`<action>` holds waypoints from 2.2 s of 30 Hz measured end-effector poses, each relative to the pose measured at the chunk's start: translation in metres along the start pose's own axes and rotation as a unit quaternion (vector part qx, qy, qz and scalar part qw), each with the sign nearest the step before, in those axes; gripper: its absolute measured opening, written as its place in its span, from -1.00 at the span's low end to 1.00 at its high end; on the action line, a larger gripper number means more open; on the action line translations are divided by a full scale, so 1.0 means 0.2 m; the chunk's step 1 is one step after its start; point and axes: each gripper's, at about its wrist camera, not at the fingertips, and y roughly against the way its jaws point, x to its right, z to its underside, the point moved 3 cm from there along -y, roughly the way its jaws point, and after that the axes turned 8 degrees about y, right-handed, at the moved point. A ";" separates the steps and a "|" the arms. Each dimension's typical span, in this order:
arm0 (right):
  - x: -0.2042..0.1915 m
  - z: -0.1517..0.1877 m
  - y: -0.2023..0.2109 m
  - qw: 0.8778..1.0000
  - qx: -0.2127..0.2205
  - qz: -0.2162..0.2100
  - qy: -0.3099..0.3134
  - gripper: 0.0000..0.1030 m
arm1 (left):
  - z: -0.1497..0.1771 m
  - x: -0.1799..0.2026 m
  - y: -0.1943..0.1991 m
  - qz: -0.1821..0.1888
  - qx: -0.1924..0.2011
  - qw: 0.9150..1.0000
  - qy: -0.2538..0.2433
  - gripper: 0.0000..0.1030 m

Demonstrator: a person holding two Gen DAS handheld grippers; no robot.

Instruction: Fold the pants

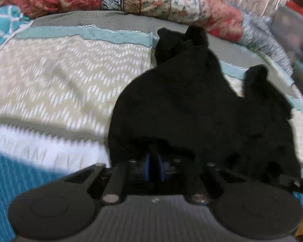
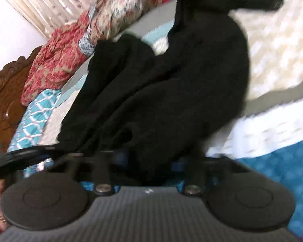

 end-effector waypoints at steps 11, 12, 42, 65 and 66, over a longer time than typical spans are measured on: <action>-0.76 0.02 -0.24 0.978 -0.052 -0.189 0.076 0.03 | -0.59 0.01 0.66 -0.013 0.282 0.959 0.024 0.95; -0.79 0.06 -0.27 0.977 -0.064 -0.177 0.099 0.10 | -0.53 -0.02 0.65 -0.009 0.275 0.961 0.017 0.95; 1.08 -0.68 0.10 0.904 0.248 0.085 -0.339 -0.45 | 0.27 -0.35 0.02 0.095 -0.027 0.932 0.350 0.20; 1.34 -0.75 1.24 0.867 0.285 0.350 -0.211 -0.02 | 0.24 -0.40 0.37 -0.018 0.003 0.963 0.267 -0.64; 1.37 -0.69 1.23 0.862 0.280 0.360 -0.222 -0.02 | 0.27 -0.41 0.36 -0.016 -0.006 0.962 0.274 -0.62</action>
